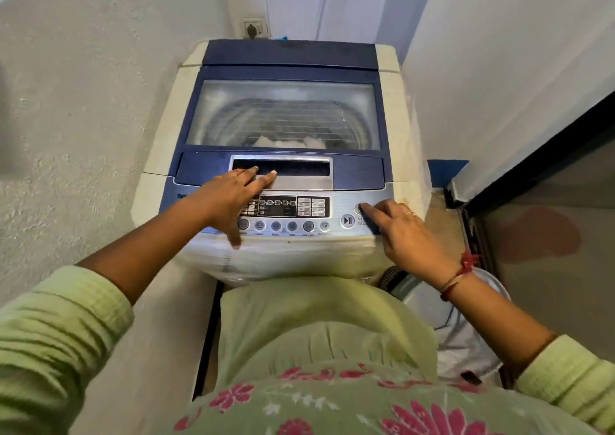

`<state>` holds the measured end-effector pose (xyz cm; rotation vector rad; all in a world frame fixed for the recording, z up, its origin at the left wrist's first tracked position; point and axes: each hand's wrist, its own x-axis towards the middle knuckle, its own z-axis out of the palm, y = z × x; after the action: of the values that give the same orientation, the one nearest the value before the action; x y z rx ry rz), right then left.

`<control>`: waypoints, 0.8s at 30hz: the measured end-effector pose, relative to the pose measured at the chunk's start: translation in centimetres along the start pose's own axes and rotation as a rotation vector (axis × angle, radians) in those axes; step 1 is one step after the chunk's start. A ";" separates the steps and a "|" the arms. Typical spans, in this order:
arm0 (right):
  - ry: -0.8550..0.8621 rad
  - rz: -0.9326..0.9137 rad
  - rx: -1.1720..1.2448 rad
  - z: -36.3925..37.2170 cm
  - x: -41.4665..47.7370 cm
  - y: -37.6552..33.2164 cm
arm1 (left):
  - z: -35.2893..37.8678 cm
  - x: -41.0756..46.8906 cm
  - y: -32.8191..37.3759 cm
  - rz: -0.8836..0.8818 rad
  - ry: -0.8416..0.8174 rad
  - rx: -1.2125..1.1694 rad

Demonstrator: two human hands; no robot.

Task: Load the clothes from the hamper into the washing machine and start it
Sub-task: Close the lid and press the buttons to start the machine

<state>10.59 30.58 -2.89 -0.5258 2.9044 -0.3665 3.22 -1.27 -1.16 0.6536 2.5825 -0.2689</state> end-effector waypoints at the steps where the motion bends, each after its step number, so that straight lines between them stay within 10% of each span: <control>1: -0.005 0.007 -0.032 0.3 -0.2 -0.1 | 0.0 0.0 -0.1 0.011 0.018 0.012; 24: -0.117 0.259 -0.472 -0.7 1.0 -6.9 | 2.0 -2.9 -2.0 0.033 0.170 -0.159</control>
<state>11.78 24.06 -0.49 -0.2107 2.8856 0.3810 5.27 -4.69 -1.37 0.6869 2.7164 0.0035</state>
